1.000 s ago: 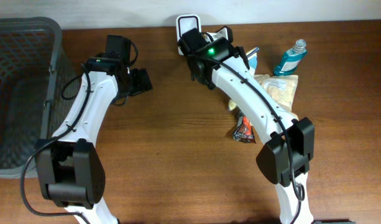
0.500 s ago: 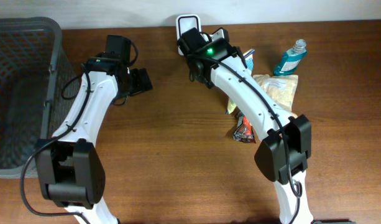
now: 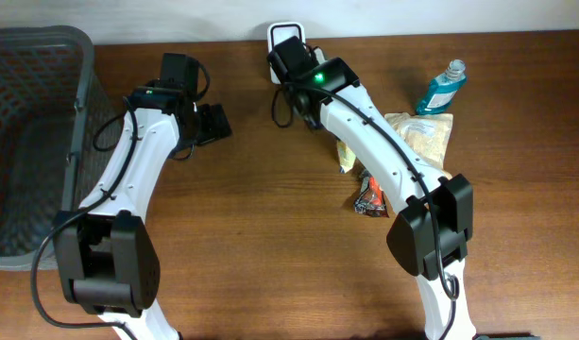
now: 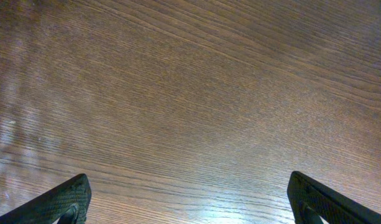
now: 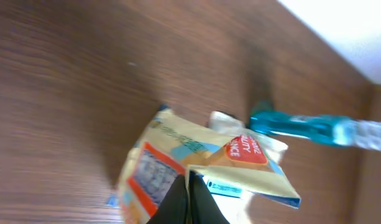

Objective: Scan the item barcode
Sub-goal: 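Lift the wet-wipes pack with the right gripper and turn it over, then lower the flipped pack onto the table center with the right gripper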

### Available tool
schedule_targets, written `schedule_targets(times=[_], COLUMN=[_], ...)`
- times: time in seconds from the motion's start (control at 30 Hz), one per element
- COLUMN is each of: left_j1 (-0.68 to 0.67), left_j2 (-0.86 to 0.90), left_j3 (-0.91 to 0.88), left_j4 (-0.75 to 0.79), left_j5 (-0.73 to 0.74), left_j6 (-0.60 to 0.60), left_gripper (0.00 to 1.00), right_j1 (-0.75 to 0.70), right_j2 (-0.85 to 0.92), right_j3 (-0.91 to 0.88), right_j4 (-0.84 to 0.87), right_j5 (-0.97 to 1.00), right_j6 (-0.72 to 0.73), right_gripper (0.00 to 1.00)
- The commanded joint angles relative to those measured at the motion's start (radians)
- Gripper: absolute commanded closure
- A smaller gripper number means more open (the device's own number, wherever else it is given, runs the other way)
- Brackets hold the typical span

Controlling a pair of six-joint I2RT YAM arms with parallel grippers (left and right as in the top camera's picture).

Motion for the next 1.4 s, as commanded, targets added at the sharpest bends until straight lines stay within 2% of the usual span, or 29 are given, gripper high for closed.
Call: schedule_targets(times=[0.0,0.07,0.13,0.27,0.43,0.47,0.5,0.53,0.57,0.63,0.67,0.77,0.83,0.9,0.97,1.0,1.03,1.07,1.13,1.2,1.27,1.37], left_j1=[0.002,0.002,0.002,0.002,0.002,0.002,0.002,0.002,0.002,0.002,0.002,0.002,0.002,0.002,0.002,0.002,0.002,0.002,0.002,0.002,0.002,0.002], left_j2=[0.011,0.011,0.011,0.011,0.011,0.011,0.011,0.011,0.011,0.011,0.011,0.011,0.011,0.011,0.011,0.011,0.011,0.011,0.011,0.011,0.011,0.011], left_j3=[-0.003,-0.003,-0.003,-0.003,-0.003,-0.003,-0.003,-0.003,-0.003,-0.003,-0.003,-0.003,-0.003,-0.003,-0.003,-0.003,-0.003,-0.003,-0.003,-0.003,-0.003,-0.003], left_j4=[0.001,0.001,0.001,0.001,0.001,0.001,0.001,0.001,0.001,0.001,0.001,0.001,0.001,0.001,0.001,0.001,0.001,0.002,0.001,0.001,0.001,0.001], left_j5=[-0.007,-0.007,-0.007,-0.007,-0.007,-0.007,-0.007,-0.007,-0.007,-0.007,-0.007,-0.007,-0.007,-0.007,-0.007,-0.007,-0.007,-0.007,-0.007,-0.007,-0.007,-0.007], left_j6=[-0.011,-0.011,-0.011,-0.011,-0.011,-0.011,-0.011,-0.011,-0.011,-0.011,-0.011,-0.011,-0.011,-0.011,-0.011,-0.011,-0.011,-0.011,-0.011,-0.011,-0.011,-0.011], left_gripper=[0.01,0.01,0.01,0.01,0.01,0.01,0.01,0.01,0.01,0.01,0.01,0.01,0.01,0.01,0.01,0.01,0.01,0.01,0.01,0.01,0.01,0.01], right_j1=[-0.004,-0.005,-0.005,-0.005,-0.005,-0.005,-0.005,-0.005,-0.005,-0.005,-0.005,-0.022,-0.05,-0.079,-0.117,-0.131,-0.151,-0.162,-0.18,-0.183,-0.18,-0.169], right_j2=[0.004,0.004,0.004,0.004,0.003,0.003,0.003,0.003,0.003,0.003,0.003,0.003,0.003,0.002,0.003,0.003,0.003,0.003,0.003,0.004,0.005,0.005], right_j3=[0.005,0.005,0.005,0.006,0.006,0.006,0.006,0.006,0.006,0.006,0.006,0.017,0.029,0.031,0.031,0.03,0.03,0.029,0.01,-0.021,-0.065,-0.159], right_j4=[0.035,0.06,0.083,0.103,0.121,0.125,0.127,0.128,0.13,0.131,0.131,0.13,0.124,0.116,0.094,0.083,0.066,0.055,0.044,0.045,0.067,0.143], right_j5=[-0.294,-0.425,-0.506,-0.557,-0.626,-0.644,-0.655,-0.665,-0.673,-0.674,-0.674,-0.674,-0.674,-0.674,-0.674,-0.674,-0.674,-0.674,-0.674,-0.674,-0.674,-0.674], right_j6=[0.008,0.01,0.075,0.195,0.194,0.194,0.194,0.194,0.194,0.194,0.194,0.194,0.204,0.24,0.266,0.266,0.266,0.266,0.266,0.266,0.281,0.317], right_gripper=[0.96,0.96,0.96,0.96,0.92,0.87,0.75,0.48,0.28,0.13,0.08,0.01,0.0,0.01,0.11,0.2,0.44,0.52,0.74,0.88,0.94,0.95])
